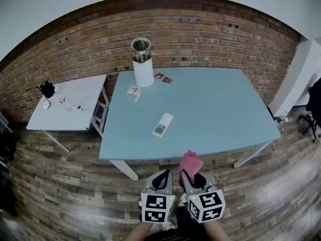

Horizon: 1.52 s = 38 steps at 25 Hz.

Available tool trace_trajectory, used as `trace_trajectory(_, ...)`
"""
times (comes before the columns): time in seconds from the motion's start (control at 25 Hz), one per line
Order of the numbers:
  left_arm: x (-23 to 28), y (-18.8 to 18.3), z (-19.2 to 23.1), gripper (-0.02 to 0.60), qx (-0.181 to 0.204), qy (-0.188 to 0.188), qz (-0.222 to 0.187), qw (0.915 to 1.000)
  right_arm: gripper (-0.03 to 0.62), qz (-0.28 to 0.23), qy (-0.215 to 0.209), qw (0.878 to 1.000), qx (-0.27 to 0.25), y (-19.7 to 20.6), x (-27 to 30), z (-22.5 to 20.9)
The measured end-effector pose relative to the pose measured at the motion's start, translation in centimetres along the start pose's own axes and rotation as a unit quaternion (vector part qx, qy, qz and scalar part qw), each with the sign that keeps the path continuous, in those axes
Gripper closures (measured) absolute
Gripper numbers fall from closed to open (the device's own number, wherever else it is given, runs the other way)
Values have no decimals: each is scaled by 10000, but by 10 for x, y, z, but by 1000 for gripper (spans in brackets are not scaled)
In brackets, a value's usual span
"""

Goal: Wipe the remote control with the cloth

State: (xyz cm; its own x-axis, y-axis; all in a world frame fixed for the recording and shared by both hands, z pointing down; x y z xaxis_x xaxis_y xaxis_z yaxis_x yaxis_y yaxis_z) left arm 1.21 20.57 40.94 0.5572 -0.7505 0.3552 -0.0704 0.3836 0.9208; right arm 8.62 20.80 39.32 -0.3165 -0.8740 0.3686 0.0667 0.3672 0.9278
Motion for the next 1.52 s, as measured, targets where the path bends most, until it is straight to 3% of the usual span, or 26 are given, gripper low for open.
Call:
trace_trajectory(0.36, 41, -6, 33, 577, 14, -35, -122, 9999, 517, 128, -166, 9998, -69, -2, 52, -11)
trace_trajectory(0.68, 93, -4, 80, 575, -80, -295, 125, 9995, 517, 362, -374, 9986, -56, -12, 116, -35)
trace_trajectory(0.8, 109, 0, 95, 535, -125, -378, 234, 9989, 517, 479, -482, 9977, -45, -14, 136, -43)
trace_trajectory(1.4, 164, 31, 163, 534, -194, -1120, 1034, 9881, 517, 1018, -1625, 9804, -448, -25, 223, -56)
trace_trajectory(1.52, 175, 34, 169, 478, -106, -1050, 1236, 9867, 517, 1082, -1888, 9741, -621, -30, 238, -53)
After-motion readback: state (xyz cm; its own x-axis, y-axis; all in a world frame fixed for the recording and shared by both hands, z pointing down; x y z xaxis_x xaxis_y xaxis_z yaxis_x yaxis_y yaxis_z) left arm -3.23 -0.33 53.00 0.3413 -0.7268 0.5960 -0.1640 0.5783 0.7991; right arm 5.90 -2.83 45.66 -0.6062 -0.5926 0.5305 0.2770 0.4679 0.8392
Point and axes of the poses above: the fingertips, and each gripper's own axes: x forward along the fingers, z to its left, y out of its underside, the point moved 1 cm from there along -x, backward along the fingers, and after that the axes turned 12 degrees about y, right-handed, at the moved point
